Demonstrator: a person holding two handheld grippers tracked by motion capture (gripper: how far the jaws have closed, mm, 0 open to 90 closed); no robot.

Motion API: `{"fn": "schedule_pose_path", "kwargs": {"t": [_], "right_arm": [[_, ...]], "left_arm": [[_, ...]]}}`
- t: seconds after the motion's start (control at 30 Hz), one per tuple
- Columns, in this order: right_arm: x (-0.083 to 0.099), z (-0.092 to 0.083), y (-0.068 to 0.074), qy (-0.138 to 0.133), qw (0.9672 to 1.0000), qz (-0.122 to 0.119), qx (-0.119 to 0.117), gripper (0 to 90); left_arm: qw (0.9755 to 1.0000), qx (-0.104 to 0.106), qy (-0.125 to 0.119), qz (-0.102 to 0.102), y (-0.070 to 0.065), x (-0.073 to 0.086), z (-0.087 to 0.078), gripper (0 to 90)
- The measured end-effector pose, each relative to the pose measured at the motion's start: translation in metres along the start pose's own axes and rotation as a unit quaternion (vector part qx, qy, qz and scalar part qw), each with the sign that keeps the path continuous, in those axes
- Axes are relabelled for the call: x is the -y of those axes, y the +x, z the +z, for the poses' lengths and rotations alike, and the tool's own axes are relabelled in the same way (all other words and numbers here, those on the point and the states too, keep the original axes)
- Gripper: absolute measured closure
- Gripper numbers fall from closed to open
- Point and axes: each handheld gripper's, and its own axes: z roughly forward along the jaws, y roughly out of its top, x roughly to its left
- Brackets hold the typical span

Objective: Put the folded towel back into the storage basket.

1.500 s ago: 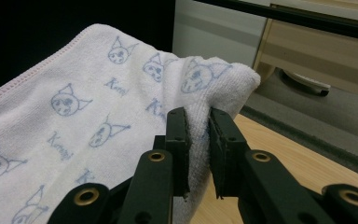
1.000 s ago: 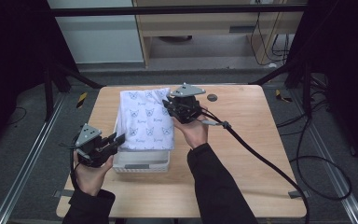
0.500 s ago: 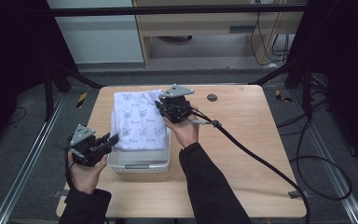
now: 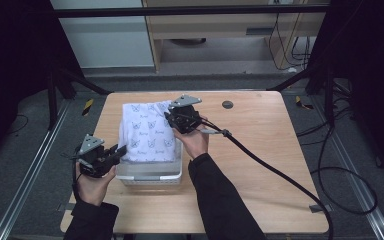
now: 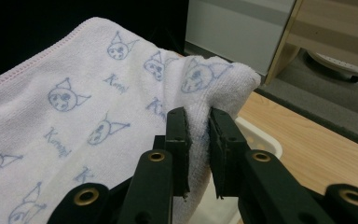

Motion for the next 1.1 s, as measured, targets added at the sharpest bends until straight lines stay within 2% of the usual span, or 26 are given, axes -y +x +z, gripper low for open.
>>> {"fn": "schedule_pose_path", "kwargs": {"t": [0.47, 0.73, 1.1], "right_arm": [[0.015, 0.022, 0.001, 0.023, 0.9997, -0.003, 0.002, 79.0], [0.022, 0.028, 0.0, 0.032, 0.9995, -0.004, 0.001, 78.9], [0.035, 0.037, -0.004, 0.045, 0.999, 0.003, 0.005, 78.8]], "left_arm": [[0.9996, -0.011, 0.024, 0.005, 0.005, 0.011, 0.014, 73.3], [0.9994, -0.013, 0.033, 0.004, 0.007, 0.015, 0.02, 73.3], [0.9984, -0.016, 0.052, 0.015, 0.002, 0.022, 0.032, 73.2]]}}
